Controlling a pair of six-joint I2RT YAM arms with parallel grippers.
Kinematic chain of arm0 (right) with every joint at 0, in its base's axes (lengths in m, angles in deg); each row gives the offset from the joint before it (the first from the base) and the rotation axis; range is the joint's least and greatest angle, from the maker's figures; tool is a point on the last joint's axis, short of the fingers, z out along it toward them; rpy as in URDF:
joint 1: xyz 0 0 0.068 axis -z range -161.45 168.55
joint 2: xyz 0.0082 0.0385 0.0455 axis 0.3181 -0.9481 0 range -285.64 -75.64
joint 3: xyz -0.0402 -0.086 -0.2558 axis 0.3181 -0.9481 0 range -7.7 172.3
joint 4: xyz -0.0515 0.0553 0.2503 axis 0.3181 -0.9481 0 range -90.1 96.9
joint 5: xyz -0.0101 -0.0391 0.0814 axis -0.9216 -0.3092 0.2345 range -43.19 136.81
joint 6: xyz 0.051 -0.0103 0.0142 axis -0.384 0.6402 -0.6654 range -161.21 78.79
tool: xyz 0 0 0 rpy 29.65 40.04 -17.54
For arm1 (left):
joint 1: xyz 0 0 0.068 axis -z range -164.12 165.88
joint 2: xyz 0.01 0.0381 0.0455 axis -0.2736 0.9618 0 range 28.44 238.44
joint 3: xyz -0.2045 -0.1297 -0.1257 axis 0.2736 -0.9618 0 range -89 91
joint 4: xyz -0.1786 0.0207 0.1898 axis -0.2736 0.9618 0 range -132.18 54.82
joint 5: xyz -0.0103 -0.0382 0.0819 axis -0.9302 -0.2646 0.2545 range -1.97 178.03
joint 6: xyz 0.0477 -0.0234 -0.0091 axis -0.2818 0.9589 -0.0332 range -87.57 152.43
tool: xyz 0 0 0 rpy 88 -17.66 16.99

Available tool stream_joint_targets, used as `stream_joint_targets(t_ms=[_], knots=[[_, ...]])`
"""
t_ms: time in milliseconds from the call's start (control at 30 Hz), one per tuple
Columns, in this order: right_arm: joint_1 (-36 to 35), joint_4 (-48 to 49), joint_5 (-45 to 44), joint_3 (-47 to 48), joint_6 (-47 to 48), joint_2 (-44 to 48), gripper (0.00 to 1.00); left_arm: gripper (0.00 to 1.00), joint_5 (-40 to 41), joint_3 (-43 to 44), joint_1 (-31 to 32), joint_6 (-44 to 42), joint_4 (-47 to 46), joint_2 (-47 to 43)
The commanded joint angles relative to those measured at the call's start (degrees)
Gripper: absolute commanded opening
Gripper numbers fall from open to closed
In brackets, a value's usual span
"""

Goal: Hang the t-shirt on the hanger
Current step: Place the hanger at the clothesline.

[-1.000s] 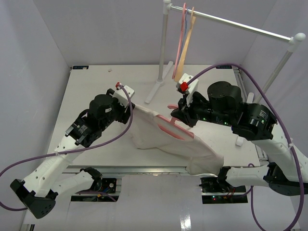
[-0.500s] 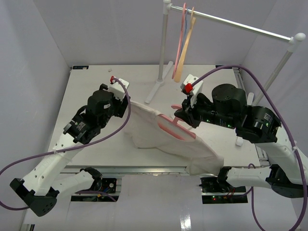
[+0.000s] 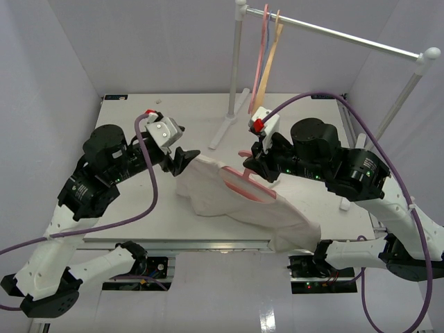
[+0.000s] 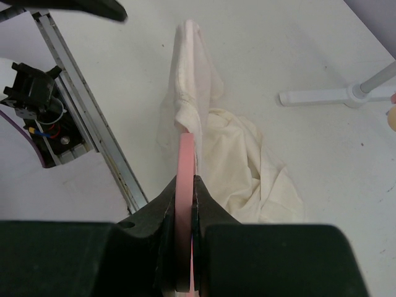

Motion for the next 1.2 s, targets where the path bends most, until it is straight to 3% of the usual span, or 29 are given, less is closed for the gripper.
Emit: stream_joint_targets(t_ms=[0, 133, 767, 1033, 1167], knots=[[0.11, 6.86, 4.99, 0.98, 0.53, 0.82, 0.08, 0.8, -15.62, -1.78, 0.03, -3.83, 4.1, 4.28], [0.12, 9.29, 8.96, -0.37, 1.08, 1.46, 0.08, 0.85, -19.04, -2.24, 0.03, -5.8, 3.63, 5.09], [0.12, 13.49, 12.68, -2.0, 0.57, 1.54, 0.08, 0.8, -31.36, -4.04, 0.11, -9.04, 6.72, 5.47], [0.13, 14.87, 12.59, -2.82, 0.08, 1.61, 0.08, 0.33, -31.24, -4.88, 0.12, -9.36, 7.23, 7.45], [0.13, 15.03, 12.13, -2.62, -0.23, 1.64, 0.08, 0.15, -31.65, -4.91, 0.12, -9.44, 7.49, 8.49]])
